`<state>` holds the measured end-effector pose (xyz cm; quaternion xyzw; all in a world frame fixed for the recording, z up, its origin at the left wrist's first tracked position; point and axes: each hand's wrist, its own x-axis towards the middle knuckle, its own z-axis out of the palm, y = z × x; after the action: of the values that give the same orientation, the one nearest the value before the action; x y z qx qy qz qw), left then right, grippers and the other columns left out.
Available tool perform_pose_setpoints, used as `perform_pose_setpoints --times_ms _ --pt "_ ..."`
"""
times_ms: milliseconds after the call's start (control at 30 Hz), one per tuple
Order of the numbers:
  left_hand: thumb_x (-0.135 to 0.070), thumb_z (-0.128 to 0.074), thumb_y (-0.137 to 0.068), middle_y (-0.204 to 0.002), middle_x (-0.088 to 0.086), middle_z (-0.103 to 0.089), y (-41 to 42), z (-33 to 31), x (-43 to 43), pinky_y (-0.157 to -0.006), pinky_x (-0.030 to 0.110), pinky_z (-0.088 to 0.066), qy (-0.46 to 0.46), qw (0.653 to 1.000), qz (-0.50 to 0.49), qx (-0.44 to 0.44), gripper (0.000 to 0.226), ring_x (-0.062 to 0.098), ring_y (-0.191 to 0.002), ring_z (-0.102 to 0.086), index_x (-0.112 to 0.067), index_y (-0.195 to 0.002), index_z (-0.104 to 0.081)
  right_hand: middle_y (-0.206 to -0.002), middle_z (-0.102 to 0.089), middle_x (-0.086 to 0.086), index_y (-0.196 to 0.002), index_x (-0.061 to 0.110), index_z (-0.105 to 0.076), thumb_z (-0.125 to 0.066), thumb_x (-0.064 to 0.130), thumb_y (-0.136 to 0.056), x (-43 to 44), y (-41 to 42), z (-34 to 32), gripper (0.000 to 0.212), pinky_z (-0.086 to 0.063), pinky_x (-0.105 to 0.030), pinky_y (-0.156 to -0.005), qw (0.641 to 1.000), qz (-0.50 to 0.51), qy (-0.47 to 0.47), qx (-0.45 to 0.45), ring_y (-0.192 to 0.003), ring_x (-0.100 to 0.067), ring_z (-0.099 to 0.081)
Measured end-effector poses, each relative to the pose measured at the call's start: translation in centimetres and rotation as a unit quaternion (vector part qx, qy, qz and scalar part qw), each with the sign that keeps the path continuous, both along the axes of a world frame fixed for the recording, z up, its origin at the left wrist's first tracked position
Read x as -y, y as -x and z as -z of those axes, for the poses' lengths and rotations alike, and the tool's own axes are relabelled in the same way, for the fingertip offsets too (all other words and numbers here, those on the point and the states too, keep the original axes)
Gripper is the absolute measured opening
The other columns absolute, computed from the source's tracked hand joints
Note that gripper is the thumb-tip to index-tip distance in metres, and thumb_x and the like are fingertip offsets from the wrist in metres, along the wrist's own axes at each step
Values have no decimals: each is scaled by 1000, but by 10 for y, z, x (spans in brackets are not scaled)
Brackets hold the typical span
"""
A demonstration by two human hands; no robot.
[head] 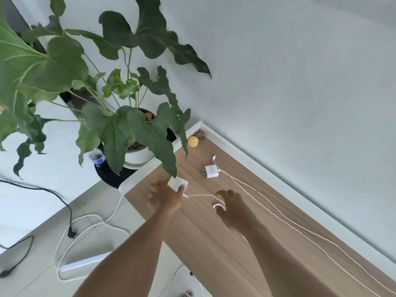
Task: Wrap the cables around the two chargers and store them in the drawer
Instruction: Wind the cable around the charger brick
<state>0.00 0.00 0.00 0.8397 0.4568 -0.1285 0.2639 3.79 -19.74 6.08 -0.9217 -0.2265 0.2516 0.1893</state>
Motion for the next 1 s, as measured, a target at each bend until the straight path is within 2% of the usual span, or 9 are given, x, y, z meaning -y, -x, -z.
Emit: perform_pose_setpoints --times_ms 200,367,467,600,633,733,767,867,1000 --pt "-65 -65 -75 -127 11 -45 -1 4 11 -82 39 -51 3 999 -39 22 88 29 -112 -55 -5 -134 -37 -127 -48 5 -131 27 -43 -49 28 -95 12 2 6 36 -41 -27 -90 1000 24 16 -12 -121 -14 -40" --pt "-28 -88 -64 -123 14 -46 -2 9 13 -84 42 -51 110 975 -77 176 81 33 -109 -53 -10 -124 -37 -127 -49 3 -131 25 -43 -49 29 -95 19 2 9 37 -43 -31 -93 999 32 22 -11 -122 -15 -40" --pt "-10 -85 -68 -122 13 -52 0 9 17 -88 46 -53 160 959 -54 229 76 33 -110 -54 -11 -124 -34 -126 -49 3 -131 25 -44 -50 28 -95 19 4 9 36 -43 -31 -93 999 37 16 -10 -121 -16 -41" --pt "-7 -79 -73 -121 11 -53 4 11 20 -89 49 -53 238 938 -57 247 67 30 -107 -58 -13 -124 -36 -128 -49 2 -133 25 -42 -49 29 -95 21 8 9 38 -42 -31 -96 999 38 12 -7 -123 -17 -41" --pt "-5 -77 -76 -119 10 -54 4 9 22 -84 46 -55 267 929 -54 251 64 27 -101 -60 -15 -123 -35 -129 -49 2 -134 25 -42 -49 29 -96 23 10 8 39 -42 -32 -97 999 41 12 -6 -124 -17 -40" --pt "-4 -69 -85 -102 -4 -54 2 -3 31 -64 21 -52 329 911 -26 248 54 12 -85 -59 -21 -121 -33 -132 -48 3 -137 27 -40 -47 31 -96 29 13 4 41 -42 -33 -99 999 54 7 -1 -126 -16 -39" --pt "-7 -69 -86 -101 -7 -54 -1 -9 36 -66 22 -53 346 905 -19 249 54 12 -86 -60 -23 -123 -33 -133 -48 3 -138 27 -40 -47 31 -97 32 15 0 42 -42 -34 -100 998 60 7 4 -127 -16 -39" --pt "-14 -72 -84 -109 -4 -60 -12 -29 50 -84 41 -58 396 881 -12 257 57 15 -95 -63 -24 -129 -38 -138 -44 4 -141 29 -36 -44 34 -98 43 18 -10 45 -38 -35 -105 997 72 1 14 -131 -17 -35" --pt "-5 -70 -86 -107 4 -63 -29 -72 76 -75 37 -57 479 831 25 282 48 17 -89 -63 -24 -121 -44 -142 -40 4 -143 34 -32 -40 40 -99 60 23 -30 46 -35 -39 -108 993 104 -13 48 -134 -18 -33"
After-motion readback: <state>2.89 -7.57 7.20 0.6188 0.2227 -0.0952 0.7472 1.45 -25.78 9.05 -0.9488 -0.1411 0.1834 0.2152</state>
